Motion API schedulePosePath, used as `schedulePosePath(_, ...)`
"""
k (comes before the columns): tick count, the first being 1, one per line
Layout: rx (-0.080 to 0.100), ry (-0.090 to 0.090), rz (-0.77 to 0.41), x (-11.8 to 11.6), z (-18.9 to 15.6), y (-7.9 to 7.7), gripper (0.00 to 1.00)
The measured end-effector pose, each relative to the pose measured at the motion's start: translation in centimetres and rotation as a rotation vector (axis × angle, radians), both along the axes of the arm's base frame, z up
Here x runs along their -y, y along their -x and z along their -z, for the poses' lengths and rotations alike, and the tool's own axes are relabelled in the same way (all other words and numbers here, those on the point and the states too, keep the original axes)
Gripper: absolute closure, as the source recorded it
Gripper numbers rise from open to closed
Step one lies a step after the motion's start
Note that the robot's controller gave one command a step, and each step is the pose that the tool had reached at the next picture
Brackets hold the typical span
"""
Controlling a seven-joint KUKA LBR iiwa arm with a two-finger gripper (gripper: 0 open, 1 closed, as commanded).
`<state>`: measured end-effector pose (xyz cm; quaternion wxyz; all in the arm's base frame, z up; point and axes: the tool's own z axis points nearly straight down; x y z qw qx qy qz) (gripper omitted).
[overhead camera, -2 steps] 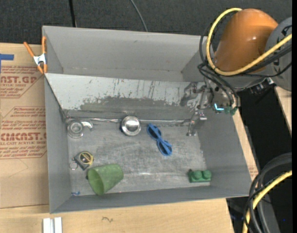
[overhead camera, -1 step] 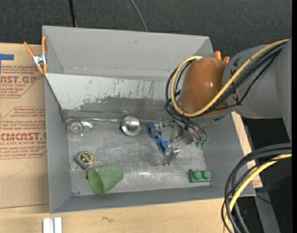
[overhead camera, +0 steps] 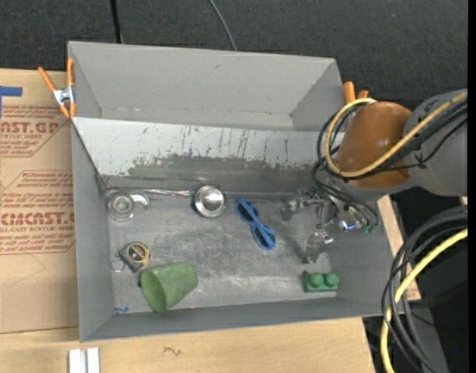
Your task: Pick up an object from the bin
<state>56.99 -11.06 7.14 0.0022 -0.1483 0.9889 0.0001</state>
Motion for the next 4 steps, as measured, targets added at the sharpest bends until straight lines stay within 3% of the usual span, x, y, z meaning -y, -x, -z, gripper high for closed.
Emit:
schedulePosePath(1, 0.005, 0.003, -0.271, -12.6, -0.2, 1.5, 0.0)
schedulePosePath(2, 0.001, 0.0, -0.473, -21.6, -0.4, -0.1, 0.0)
schedulePosePath(3, 0.002, -0.003, -0.336, -27.7, -5.0, -1.1, 0.0)
schedulePosePath(4, -0.005, -0.001, -0.172, -27.8, -0.5, -1.8, 0.0)
